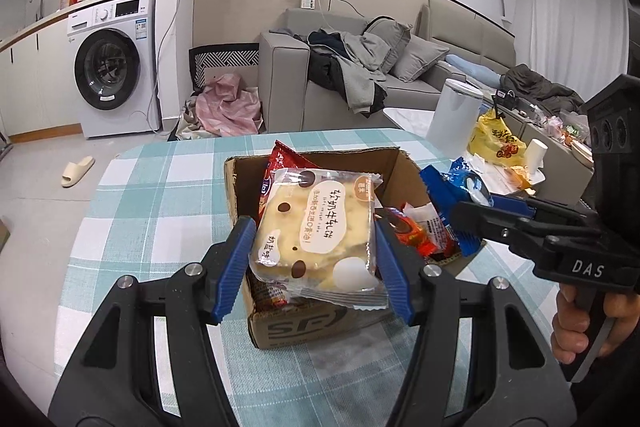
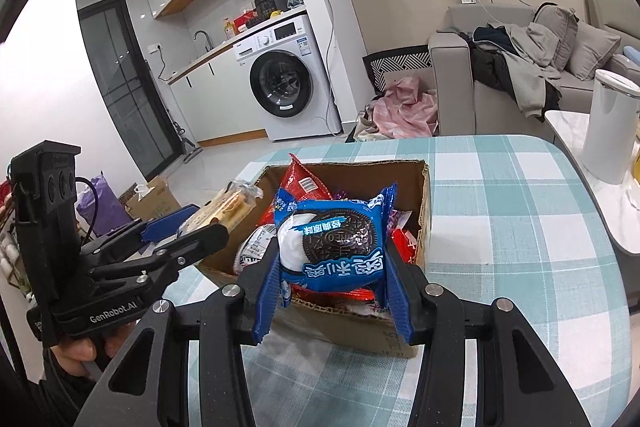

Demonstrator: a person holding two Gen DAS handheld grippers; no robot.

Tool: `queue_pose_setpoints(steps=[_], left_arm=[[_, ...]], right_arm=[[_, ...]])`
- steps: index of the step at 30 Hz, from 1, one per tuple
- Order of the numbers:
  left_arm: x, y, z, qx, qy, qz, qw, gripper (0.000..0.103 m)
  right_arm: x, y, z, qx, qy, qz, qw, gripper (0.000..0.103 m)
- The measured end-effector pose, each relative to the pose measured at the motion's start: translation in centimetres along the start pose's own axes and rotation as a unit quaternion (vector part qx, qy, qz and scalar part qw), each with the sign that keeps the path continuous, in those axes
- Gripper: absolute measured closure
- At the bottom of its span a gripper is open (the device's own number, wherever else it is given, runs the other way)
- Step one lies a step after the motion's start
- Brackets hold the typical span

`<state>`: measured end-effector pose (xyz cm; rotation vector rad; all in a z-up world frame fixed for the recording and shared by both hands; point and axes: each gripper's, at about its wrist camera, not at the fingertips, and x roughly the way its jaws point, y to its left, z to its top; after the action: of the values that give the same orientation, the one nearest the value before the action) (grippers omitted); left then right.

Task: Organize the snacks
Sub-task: 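Carry both held packs up and over the cardboard box, then lower the packs into the box and open both tools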

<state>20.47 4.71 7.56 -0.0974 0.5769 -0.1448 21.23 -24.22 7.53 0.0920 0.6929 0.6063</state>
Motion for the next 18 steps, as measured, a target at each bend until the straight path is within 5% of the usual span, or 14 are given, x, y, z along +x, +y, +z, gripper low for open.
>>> queue_pose_setpoints(steps=[18], left_arm=[[5.4,0.0,-1.6,0.002,0.023,0.014,0.9996,0.045]], right_arm=[[3.9,-1.2,0.1,0.009,0.029,-0.005,1.0,0.055]])
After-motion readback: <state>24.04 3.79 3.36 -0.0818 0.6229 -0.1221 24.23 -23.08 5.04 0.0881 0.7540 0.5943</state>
